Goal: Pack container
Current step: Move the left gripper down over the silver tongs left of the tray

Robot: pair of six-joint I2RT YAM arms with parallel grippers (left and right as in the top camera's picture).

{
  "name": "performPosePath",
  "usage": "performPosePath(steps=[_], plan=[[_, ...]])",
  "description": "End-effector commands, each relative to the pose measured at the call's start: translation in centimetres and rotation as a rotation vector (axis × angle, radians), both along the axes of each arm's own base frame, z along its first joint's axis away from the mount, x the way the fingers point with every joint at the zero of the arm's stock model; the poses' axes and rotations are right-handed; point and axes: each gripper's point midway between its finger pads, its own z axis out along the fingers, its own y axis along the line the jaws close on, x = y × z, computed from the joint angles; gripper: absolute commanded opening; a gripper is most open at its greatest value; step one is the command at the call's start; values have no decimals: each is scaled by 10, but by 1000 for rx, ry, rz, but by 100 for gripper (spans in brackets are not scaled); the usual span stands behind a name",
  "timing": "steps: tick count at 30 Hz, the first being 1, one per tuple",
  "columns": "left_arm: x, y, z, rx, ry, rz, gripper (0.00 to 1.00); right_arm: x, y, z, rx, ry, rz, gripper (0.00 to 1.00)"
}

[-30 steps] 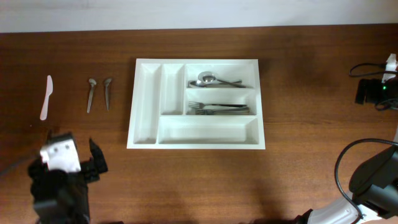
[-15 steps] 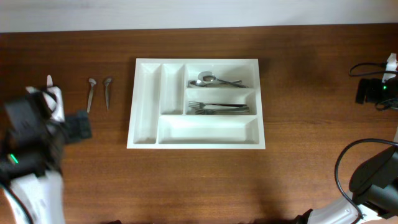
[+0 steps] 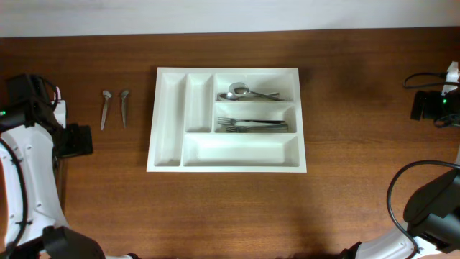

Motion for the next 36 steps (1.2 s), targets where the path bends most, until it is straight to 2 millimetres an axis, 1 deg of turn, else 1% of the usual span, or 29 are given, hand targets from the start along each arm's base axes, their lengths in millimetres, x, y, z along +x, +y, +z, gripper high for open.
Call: performPosePath(steps=[1,3,8,13,16,19,24,29,31,33,36], plan=[[-8,21,10,128,53,-9,99,-1,0,0,-3,2,-6,99],[-10,26,12,156,62,-2,99,-1,0,0,-3,2,-6,99],[-7,22,11,132,48,-8,99,-1,0,0,-3,2,-6,99],[4,0,4,1,-10,-43,99,-1,0,0,-3,2,-7,99],[7,-11,1,-66,-27,-59,99,-1,0,0,-3,2,-6,99],[8,-17,0,-94,-34,-82,99,-1,0,0,-3,2,-7,99],[16,-13,0,-63,-29,-182,99,-1,0,0,-3,2,-6,99],[17,9,0,48,4,-167,99,-1,0,0,-3,2,-6,99],[15,13,2,70,16,-159,99,-1,0,0,-3,2,-6,99],[10,9,0,51,37,-163,99,-1,0,0,-3,2,-7,99],[14,1,-3,9,17,-181,99,-1,0,0,-3,2,-6,99]])
